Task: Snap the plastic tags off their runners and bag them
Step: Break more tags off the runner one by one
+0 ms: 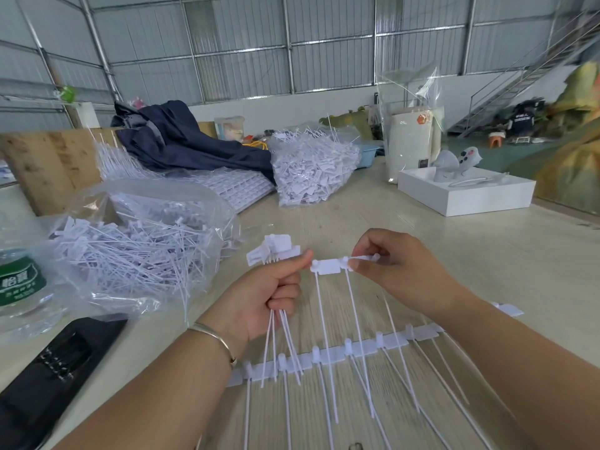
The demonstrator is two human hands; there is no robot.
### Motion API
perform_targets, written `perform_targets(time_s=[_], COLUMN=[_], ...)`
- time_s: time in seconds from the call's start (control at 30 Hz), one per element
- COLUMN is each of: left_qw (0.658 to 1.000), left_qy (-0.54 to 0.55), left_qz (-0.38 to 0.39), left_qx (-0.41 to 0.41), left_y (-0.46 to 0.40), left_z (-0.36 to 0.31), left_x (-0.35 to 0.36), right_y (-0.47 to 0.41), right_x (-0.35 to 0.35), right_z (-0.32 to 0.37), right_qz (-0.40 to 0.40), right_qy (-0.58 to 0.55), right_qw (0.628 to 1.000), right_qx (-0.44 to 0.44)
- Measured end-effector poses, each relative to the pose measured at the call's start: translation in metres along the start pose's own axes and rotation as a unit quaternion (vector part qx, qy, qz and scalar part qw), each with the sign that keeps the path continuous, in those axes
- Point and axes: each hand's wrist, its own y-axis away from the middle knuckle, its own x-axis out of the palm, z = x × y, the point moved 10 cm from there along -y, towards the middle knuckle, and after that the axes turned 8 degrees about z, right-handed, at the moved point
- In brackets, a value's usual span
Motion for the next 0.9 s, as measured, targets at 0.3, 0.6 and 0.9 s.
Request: perform_targets(time_s=[0.3, 0.6, 0.9], left_qw=[0.998, 0.998, 0.999], left_qy=[-0.009, 0.01, 0.015], left_qz=[0.016, 0.017, 0.032], left_qx=[-0.057, -0.052, -0.011], left_y=[-0.001, 0.001, 0.004], left_z=[0.013, 0.01, -0.002], left_x=[0.001, 0.003, 0.005], right_y=[0.0, -0.001, -0.004], right_x=[0.007, 0.001, -0.01], right_z=[0.001, -0.002, -0.017], right_qz=[0.002, -0.011, -0.019], right_qy=[0.006, 0.016, -0.109], right_qw=[1.0, 1.0, 0.993], right_qx=[-0.003, 0.005, 0.042])
